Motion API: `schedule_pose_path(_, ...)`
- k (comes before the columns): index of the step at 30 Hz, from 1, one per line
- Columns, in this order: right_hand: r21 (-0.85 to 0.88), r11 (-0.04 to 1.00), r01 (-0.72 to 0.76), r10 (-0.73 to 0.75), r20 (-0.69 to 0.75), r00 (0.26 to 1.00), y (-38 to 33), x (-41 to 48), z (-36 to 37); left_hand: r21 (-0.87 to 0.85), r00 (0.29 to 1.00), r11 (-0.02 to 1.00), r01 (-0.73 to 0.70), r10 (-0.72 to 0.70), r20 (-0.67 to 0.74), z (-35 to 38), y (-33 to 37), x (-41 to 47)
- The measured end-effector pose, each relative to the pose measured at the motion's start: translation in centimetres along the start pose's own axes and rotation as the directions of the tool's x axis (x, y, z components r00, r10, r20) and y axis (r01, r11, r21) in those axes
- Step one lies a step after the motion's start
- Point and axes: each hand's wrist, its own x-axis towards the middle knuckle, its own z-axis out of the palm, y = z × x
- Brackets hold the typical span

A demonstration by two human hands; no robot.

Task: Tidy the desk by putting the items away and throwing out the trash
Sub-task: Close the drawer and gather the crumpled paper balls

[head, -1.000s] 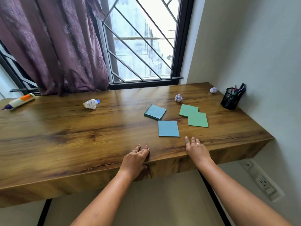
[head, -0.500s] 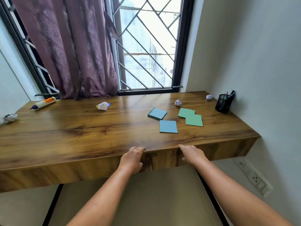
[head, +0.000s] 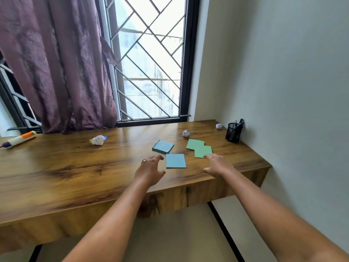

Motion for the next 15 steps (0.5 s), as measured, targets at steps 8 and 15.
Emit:
schedule_pose_path(8,0.112,0.985,-0.134,0.133,0.012,0.991,2.7,13.0,-0.8,-0.065,1.000,0.998,-0.005,0.003,-0.021,1.4,-1.6,14.4)
schedule_pose_path(15,0.227,0.945,-0.236,0.239,0.015,0.971,6.1,20.0,0.0,-0.074,0.995,0.995,-0.072,0.077,0.060,4.5,1.0,24.4)
